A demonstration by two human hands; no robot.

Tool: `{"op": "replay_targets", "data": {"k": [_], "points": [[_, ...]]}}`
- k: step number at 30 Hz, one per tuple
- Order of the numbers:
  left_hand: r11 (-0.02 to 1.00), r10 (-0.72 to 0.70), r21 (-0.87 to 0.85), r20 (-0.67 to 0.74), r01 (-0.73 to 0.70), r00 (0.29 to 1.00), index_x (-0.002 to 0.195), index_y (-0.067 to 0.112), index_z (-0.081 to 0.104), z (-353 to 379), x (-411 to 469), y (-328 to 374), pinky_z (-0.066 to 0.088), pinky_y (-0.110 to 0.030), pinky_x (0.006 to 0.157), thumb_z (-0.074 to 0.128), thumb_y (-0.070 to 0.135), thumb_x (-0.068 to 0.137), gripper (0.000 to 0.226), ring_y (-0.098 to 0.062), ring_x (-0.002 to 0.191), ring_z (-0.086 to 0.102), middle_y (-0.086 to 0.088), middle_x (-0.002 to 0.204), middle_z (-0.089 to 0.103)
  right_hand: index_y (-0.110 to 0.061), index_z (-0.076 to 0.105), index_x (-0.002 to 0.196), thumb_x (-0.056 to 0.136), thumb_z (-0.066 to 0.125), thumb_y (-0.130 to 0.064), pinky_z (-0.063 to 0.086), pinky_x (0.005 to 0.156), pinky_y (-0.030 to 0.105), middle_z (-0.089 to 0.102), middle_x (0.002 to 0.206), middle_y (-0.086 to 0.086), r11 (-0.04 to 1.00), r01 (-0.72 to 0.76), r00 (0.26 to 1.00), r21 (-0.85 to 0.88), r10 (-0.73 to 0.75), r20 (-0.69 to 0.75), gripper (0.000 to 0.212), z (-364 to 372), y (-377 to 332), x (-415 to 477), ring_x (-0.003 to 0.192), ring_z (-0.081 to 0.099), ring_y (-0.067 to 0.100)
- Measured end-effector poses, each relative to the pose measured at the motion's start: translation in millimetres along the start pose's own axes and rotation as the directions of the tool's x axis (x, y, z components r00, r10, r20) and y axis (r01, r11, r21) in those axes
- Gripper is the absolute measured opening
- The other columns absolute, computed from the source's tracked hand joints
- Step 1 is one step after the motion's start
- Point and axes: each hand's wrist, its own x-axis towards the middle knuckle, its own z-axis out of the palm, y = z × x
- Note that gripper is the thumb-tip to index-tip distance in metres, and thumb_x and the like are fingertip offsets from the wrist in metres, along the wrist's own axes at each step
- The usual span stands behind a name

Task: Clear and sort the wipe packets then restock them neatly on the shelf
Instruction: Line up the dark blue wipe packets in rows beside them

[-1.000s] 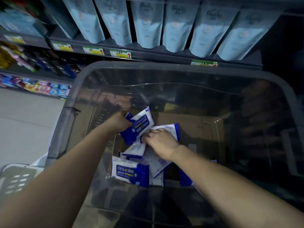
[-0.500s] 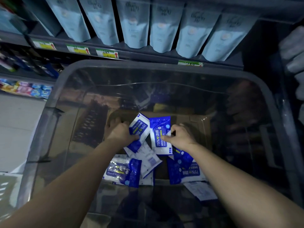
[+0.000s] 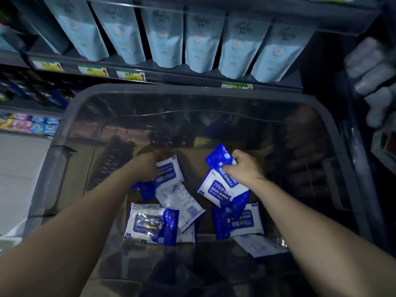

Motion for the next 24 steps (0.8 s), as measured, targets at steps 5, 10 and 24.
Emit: {"op": "replay_targets", "data": {"k": [5,10,24], "points": [[0.97,-0.091,0.227,-0.008,0.091,0.996,0.13,0.013,0.049,14,-2,-9,0.048,-0.044,0.096,0.053,0.01,0.089,0.042,-0.031,0.11,0.059,-0.013,0.121,0.061,-0.019,0.049,0.102,0.085,0.053,-0.028,0.042,0.072,0.029,0.063,0.113,0.008,0.948,-0.085,0.992,-0.306,0.108,0.058,0.02,-3,8,-12,0.102,0.061,0.032],[0.983,-0.171,-0.074,-0.02,0.169,0.985,0.126,-0.004,0.052,9,0,-7,0.045,-0.034,0.085,0.048,0.0,0.089,0.037,-0.035,0.111,0.057,-0.024,0.123,0.058,-0.018,0.052,0.092,0.081,0.055,-0.023,0.046,0.072,0.029,0.064,0.1,0.004,0.985,-0.127,0.989,-0.118,0.135,0.065,0.013,-1,5,-10,0.091,0.063,0.028],[0.604,0.358,0.693,0.205,-0.393,0.911,0.15,0.042,-0.004,27,-12,4,0.017,-0.047,0.116,0.054,0.007,0.09,0.09,-0.027,0.147,-0.01,0.0,0.158,-0.023,-0.018,0.042,0.14,0.088,0.057,-0.006,0.032,0.107,0.041,0.035,0.148,0.01,0.464,0.527,0.846,-0.712,-0.371,0.384,0.055,16,-7,-26,0.138,0.03,0.028]]}}
